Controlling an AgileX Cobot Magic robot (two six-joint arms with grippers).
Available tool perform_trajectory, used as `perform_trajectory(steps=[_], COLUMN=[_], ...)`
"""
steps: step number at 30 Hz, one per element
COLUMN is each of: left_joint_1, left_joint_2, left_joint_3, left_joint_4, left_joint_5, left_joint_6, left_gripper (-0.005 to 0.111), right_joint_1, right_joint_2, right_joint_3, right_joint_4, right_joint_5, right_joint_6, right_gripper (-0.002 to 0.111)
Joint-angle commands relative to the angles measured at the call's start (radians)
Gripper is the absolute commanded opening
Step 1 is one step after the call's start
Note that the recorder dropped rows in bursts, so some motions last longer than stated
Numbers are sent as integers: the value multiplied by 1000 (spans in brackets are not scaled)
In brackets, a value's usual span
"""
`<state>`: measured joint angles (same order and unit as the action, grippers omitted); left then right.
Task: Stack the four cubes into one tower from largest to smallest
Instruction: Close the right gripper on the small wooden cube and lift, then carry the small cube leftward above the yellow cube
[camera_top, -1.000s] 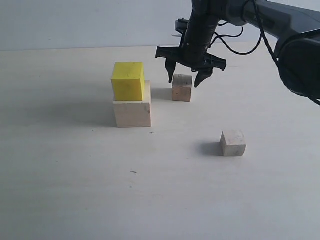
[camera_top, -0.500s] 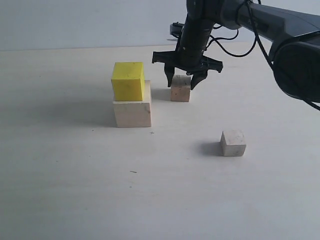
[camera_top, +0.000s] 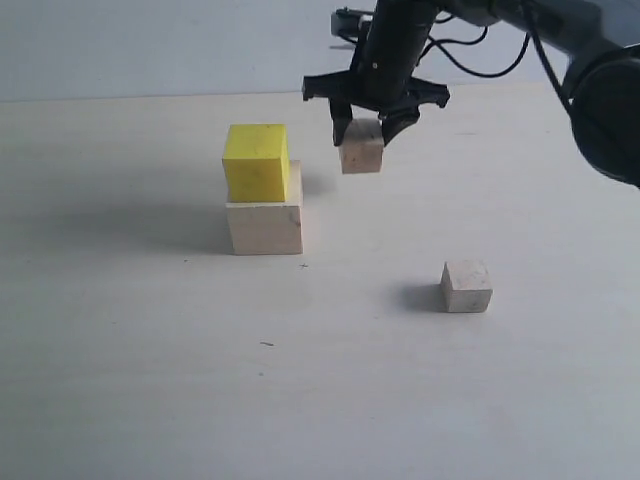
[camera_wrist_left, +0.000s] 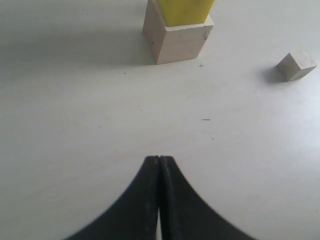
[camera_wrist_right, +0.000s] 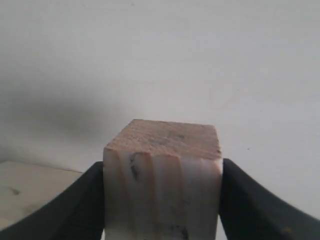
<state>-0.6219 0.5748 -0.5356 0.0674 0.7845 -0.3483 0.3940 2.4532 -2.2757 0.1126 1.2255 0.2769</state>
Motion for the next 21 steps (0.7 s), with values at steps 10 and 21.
perform_trajectory(steps=[10, 21], left_joint_1=[-6, -6], left_joint_2=[3, 3], left_joint_3=[2, 2], left_joint_4=[-25, -25], left_joint_5=[-3, -5], left_joint_6=[4, 4], left_gripper=[1, 1], right_joint_1=[1, 13], right_joint_2=[-339, -579], right_joint_3=[268, 419], right_joint_4=[-69, 98], right_joint_5=[-4, -4], right_joint_6=[-44, -49], right_gripper=[0, 0])
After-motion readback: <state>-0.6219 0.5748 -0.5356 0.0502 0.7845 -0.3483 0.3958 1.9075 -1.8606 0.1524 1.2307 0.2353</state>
